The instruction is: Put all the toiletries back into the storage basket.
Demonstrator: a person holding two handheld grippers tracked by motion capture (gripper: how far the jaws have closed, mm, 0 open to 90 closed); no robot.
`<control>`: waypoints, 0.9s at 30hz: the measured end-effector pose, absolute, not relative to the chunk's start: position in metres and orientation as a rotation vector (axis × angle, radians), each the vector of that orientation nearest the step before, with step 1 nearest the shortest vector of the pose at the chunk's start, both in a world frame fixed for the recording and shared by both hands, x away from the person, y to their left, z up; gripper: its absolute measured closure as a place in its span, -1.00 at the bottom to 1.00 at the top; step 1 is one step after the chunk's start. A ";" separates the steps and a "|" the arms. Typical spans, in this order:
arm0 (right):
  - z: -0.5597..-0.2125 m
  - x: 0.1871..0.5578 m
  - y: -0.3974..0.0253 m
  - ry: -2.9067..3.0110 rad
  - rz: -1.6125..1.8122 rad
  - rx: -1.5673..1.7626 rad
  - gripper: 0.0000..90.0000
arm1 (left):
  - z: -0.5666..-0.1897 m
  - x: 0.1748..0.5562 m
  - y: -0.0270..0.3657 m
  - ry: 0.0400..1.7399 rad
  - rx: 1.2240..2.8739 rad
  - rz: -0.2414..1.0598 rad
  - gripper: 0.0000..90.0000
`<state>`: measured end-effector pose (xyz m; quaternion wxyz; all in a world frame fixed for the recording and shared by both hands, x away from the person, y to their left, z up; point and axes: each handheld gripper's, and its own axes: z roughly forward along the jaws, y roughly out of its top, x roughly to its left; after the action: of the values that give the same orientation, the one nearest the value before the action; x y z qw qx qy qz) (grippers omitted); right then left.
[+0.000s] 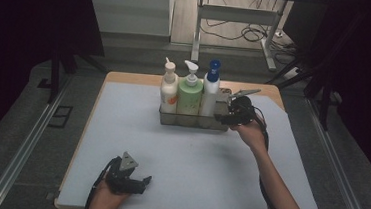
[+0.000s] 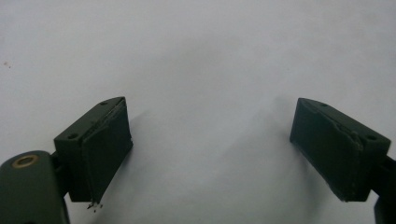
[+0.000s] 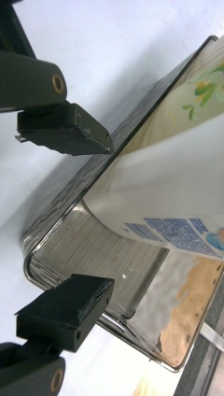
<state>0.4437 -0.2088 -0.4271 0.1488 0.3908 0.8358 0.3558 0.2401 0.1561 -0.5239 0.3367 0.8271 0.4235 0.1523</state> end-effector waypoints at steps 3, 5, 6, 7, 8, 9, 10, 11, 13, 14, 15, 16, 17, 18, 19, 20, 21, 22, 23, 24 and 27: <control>-0.426 0.441 -0.211 2.403 1.029 1.113 -0.35 | -0.524 0.240 0.156 1.105 2.157 0.397 -0.73; -0.426 0.439 -0.212 2.405 1.028 1.112 -0.36 | -0.524 0.240 0.156 1.105 2.154 0.395 -0.73; -0.426 0.438 -0.213 2.405 1.029 1.111 -0.37 | -0.524 0.240 0.156 1.105 2.154 0.395 -0.73; -0.426 0.437 -0.214 2.407 1.031 1.107 -0.37 | -0.524 0.240 0.156 1.105 2.154 0.396 -0.73; -0.426 0.436 -0.214 2.408 1.031 1.106 -0.37 | -0.524 0.240 0.156 1.105 2.153 0.396 -0.73; -0.426 0.435 -0.214 2.410 1.034 1.105 -0.37 | -0.524 0.240 0.156 1.105 2.154 0.396 -0.73; -0.426 0.433 -0.215 2.411 1.032 1.104 -0.38 | -0.524 0.240 0.156 1.105 2.154 0.395 -0.73; -0.426 0.432 -0.215 2.413 1.034 1.098 -0.38 | -0.524 0.240 0.156 1.105 2.154 0.396 -0.73; -0.425 0.429 -0.216 2.416 1.034 1.092 -0.40 | -0.524 0.240 0.156 1.105 2.153 0.396 -0.73; -0.425 0.428 -0.216 2.416 1.038 1.089 -0.41 | -0.524 0.240 0.156 1.105 2.154 0.396 -0.73; -0.424 0.426 -0.216 2.420 1.041 1.090 -0.42 | -0.524 0.240 0.156 1.105 2.153 0.396 -0.73; -0.424 0.425 -0.217 2.421 1.039 1.081 -0.43 | -0.524 0.240 0.156 1.105 2.153 0.397 -0.73; -0.423 0.423 -0.217 2.419 1.034 1.081 -0.43 | -0.524 0.240 0.156 1.105 2.153 0.397 -0.73; -0.423 0.421 -0.217 2.419 1.034 1.079 -0.43 | -0.524 0.240 0.156 1.105 2.153 0.397 -0.73; -0.422 0.420 -0.218 2.422 1.039 1.070 -0.43 | -0.524 0.240 0.156 1.105 2.154 0.397 -0.73; -0.421 0.418 -0.218 2.422 1.041 1.065 -0.45 | -0.524 0.240 0.156 1.105 2.154 0.397 -0.73; -0.421 0.416 -0.218 2.422 1.043 1.059 -0.46 | -0.524 0.240 0.156 1.104 2.153 0.397 -0.73; -0.420 0.414 -0.219 2.424 1.042 1.050 -0.46 | -0.524 0.240 0.156 1.104 2.153 0.397 -0.73; -0.419 0.412 -0.219 2.428 1.036 1.044 -0.48 | -0.524 0.240 0.156 1.105 2.154 0.397 -0.73; -0.419 0.411 -0.219 2.429 1.033 1.035 -0.49 | -0.524 0.240 0.156 1.105 2.154 0.398 -0.73; -0.418 0.406 -0.221 2.435 1.026 1.023 -0.54 | -0.524 0.240 0.156 1.105 2.154 0.397 -0.73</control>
<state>0.4058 -0.2207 -0.4180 0.1537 0.3566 0.8491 0.3580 0.2400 0.1558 -0.5239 0.3373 0.8266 0.4240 0.1525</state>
